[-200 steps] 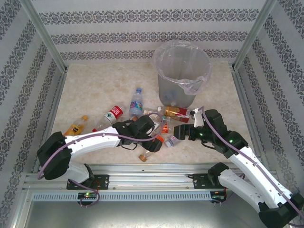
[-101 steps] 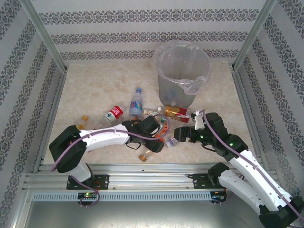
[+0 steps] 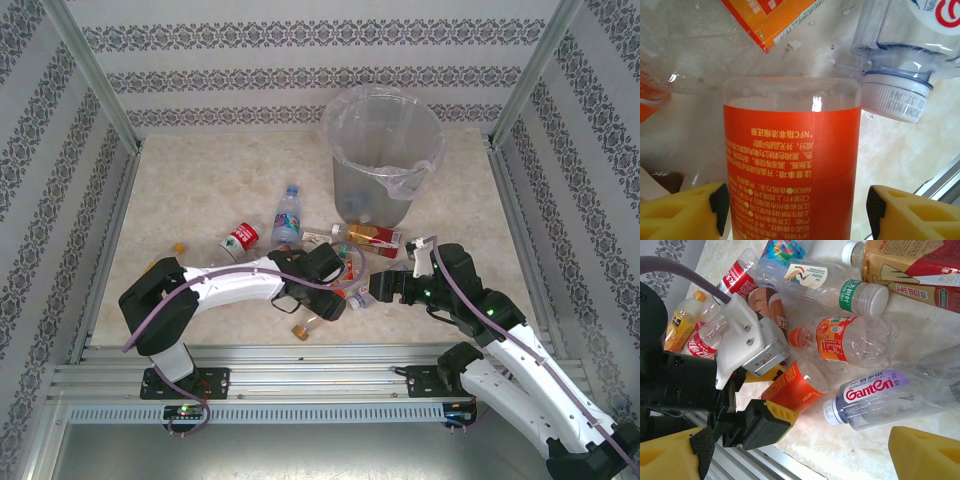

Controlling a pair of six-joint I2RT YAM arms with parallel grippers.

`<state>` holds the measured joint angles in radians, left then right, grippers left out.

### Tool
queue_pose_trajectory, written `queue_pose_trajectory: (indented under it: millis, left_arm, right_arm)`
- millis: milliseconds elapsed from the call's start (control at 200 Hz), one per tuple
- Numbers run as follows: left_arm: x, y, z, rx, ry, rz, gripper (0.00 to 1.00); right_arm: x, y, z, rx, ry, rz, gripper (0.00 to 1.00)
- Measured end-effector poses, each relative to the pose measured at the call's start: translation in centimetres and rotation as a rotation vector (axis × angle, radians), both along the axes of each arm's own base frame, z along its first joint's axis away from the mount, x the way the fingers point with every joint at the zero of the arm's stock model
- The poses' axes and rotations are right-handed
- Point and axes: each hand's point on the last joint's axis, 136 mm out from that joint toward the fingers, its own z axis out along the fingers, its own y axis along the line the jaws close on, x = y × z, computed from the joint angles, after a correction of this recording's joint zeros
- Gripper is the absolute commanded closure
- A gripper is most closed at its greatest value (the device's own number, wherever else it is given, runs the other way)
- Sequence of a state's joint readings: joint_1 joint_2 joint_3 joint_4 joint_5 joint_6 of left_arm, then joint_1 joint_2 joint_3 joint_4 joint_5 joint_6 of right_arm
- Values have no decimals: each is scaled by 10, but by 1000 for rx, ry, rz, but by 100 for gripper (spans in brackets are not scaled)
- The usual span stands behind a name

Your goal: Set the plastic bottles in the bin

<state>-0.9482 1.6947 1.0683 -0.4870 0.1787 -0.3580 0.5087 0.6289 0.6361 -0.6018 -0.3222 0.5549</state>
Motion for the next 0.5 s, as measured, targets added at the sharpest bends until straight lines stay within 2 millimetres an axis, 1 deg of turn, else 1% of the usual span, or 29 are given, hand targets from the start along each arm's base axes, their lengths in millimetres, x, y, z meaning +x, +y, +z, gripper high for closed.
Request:
queue_pose_trajectory:
  millis: [195,250,300,430,500]
  left_arm:
    - [0,-2,-1,-2,7,-2,26]
    - [0,-3,-2,-1,13,-3,28]
    - [-1,-3,-5,3,21,-5,29]
    - [-3,-2,-16,27,47,-7,30]
    - [-5,-1,-21,41,60,-7,34]
  right_arm:
    - [1,-3,-2,-16,2,-15,10]
    - [1,-4,-3,-17,2,-17,9]
    - [1,-4,-3,-17,0,-18,9]
    - [-1,-6,-2,-17,-7,-23,9]
    - [-1,-6,-1,-14,-13,-24,9]
